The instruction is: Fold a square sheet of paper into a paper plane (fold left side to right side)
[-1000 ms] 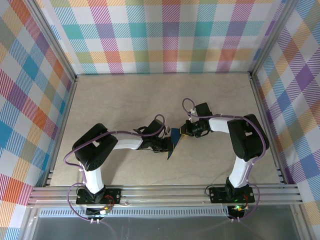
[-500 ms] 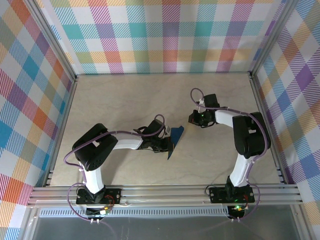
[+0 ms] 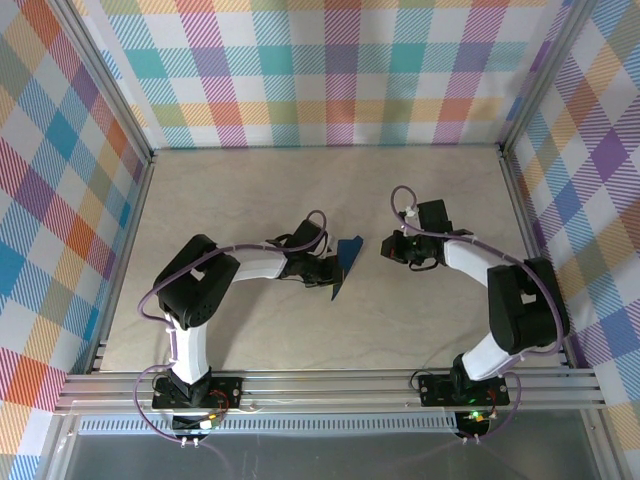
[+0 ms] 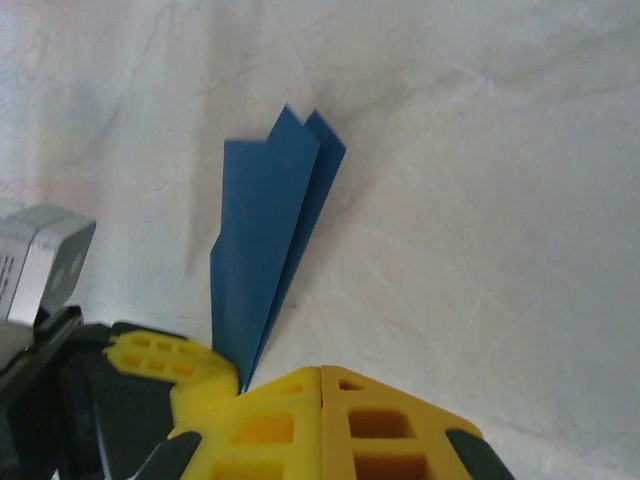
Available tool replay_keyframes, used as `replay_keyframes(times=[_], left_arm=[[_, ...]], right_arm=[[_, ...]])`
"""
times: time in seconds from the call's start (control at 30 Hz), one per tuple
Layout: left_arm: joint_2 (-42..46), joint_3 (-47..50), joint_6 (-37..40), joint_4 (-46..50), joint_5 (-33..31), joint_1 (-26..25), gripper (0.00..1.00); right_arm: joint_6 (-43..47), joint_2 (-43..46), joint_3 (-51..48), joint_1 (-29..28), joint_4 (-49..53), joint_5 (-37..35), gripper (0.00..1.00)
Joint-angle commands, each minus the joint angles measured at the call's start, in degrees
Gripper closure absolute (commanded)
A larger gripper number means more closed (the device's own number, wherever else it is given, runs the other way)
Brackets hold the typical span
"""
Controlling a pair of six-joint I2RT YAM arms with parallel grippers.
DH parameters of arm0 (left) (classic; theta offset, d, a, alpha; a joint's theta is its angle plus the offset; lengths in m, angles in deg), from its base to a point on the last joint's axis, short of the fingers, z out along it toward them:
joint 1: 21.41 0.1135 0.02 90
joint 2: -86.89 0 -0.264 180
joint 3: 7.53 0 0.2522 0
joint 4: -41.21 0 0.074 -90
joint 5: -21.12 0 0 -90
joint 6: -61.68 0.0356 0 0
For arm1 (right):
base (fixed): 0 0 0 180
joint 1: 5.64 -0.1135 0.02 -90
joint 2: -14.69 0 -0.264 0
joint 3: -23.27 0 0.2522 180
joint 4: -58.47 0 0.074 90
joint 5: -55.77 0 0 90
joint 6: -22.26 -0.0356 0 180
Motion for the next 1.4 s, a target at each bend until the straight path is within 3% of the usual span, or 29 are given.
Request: replay_keyframes(times=[0.0, 0.17, 0.37, 0.73, 1.37], left_arm=[[-2.6, -0.1, 2.5, 7.2, -4.9, 0.8, 1.0], [-2.5, 0.5, 2.2, 6.7, -5.0, 0.8, 1.0], [-1.8, 0.6, 2.3, 7.1, -5.3, 0.8, 1.0], [-1.7, 0.7, 2.2, 6.8, -5.3, 0.8, 1.0], [-1.1, 0.5, 2.0, 6.8, -4.8, 0.8, 1.0]], right_arm=[[-1.2, 2.3, -0.9, -0.3, 0.8, 3.8, 0.96], [-5.1, 0.5, -0.8, -2.9, -3.2, 7.7, 0.97], [-8.0, -5.2, 2.7, -7.6, -4.8, 6.6, 0.98], [-9.2, -10.7, 6.3, -11.2, -5.3, 5.8, 0.98], [-8.4, -21.3, 12.9, -12.2, -3.2, 5.3, 0.98]])
